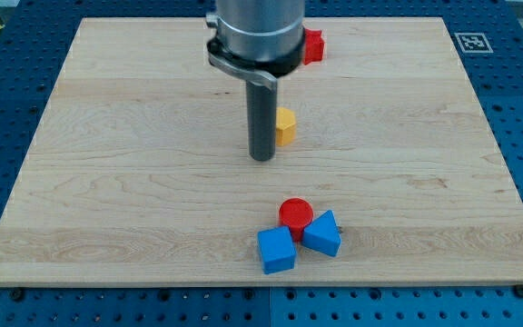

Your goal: Move the yellow hexagon to the top center

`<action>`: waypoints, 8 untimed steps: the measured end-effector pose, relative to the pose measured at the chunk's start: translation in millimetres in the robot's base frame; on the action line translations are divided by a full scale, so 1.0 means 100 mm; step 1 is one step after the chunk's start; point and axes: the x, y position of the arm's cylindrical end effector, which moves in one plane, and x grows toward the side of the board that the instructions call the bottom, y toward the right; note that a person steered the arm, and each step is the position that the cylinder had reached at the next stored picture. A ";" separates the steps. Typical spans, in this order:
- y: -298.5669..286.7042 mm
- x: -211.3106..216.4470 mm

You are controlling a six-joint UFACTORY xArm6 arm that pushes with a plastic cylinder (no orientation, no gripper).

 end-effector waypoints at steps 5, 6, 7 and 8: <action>0.04 -0.49; 0.01 -0.99; -0.11 -1.41; -0.03 -1.09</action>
